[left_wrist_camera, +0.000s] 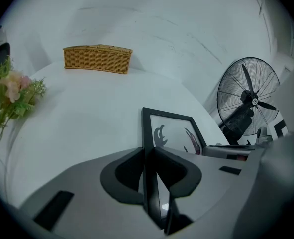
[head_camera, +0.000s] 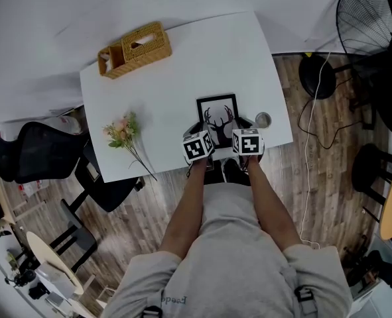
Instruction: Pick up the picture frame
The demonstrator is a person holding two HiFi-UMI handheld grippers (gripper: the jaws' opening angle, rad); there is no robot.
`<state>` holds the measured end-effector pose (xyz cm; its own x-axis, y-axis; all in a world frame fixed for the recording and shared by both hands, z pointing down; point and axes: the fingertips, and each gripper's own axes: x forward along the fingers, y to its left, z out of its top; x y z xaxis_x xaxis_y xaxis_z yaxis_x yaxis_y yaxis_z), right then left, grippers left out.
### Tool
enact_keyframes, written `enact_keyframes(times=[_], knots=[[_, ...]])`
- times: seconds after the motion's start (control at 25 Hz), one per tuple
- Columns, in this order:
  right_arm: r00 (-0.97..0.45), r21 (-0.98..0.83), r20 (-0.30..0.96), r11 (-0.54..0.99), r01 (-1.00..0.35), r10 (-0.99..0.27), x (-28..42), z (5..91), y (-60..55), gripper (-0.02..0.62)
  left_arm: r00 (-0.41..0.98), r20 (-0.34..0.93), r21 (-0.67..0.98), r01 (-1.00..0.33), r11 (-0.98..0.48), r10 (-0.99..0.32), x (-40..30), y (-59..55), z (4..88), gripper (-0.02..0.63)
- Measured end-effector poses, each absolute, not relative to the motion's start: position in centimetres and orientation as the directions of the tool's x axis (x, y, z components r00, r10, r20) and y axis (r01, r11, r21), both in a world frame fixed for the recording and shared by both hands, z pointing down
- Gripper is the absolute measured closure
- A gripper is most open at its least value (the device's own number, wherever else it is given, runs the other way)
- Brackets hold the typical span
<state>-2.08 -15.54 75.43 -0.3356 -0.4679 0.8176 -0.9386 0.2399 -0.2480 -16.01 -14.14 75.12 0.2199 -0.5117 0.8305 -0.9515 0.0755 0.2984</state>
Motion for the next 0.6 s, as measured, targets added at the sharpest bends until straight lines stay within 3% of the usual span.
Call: enact_keyframes(times=[0.6], knots=[[-0.352, -0.259, 0.805, 0.252, -0.933, -0.477, -2.5, 74.6, -14.6, 0.523, 0.208, 0.826, 0.296, -0.951, 0.089, -0.523, -16.5, -12.8, 74.0, 0.518]])
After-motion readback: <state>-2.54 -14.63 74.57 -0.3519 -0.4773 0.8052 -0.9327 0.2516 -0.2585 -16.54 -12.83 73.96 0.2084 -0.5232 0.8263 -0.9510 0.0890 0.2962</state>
